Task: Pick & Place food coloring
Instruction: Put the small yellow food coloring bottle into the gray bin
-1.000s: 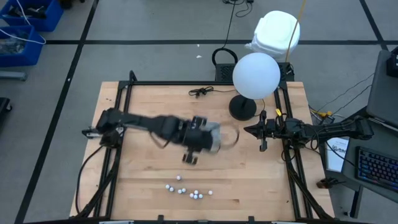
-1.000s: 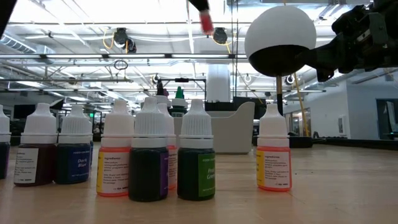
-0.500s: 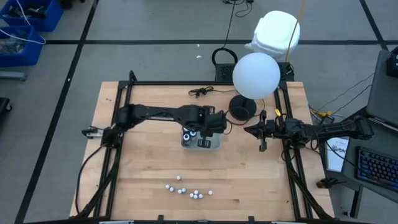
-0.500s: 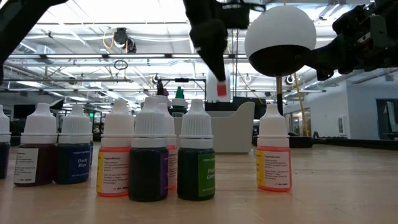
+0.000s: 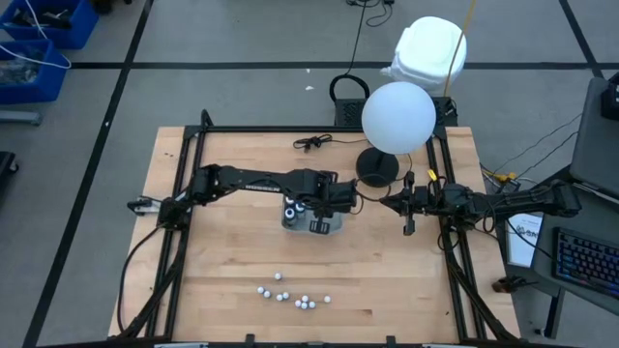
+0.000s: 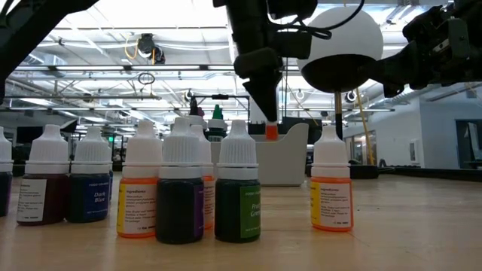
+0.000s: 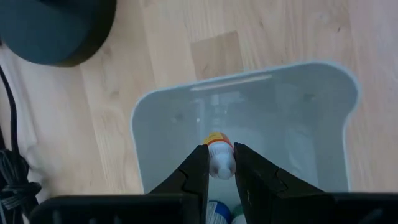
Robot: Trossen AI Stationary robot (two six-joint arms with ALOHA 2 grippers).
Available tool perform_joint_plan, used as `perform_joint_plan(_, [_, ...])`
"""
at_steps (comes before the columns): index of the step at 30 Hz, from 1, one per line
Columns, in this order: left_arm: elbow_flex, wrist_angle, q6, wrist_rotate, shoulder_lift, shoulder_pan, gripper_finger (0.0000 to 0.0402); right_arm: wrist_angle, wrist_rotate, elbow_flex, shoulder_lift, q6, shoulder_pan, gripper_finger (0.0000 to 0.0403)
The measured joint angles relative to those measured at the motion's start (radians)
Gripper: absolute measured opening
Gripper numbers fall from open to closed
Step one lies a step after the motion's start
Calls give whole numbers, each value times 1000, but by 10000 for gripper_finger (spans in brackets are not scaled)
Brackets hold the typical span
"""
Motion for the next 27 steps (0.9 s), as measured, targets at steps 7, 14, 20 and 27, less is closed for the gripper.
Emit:
perform_joint_plan(7, [0, 6, -11, -1, 13, 2, 67, 9, 0, 0, 0, 3, 0, 0])
perform_joint_plan(14, [0, 37, -15, -1, 52, 0, 67, 31, -1, 0, 0, 3, 0, 0])
perform_joint_plan(20, [0, 73, -22, -2, 71, 0, 67, 31, -1, 0, 0, 3, 0, 0])
perform_joint_plan(27, [0, 78, -33, -1, 104, 0, 67, 31, -1, 0, 0, 1, 0, 0])
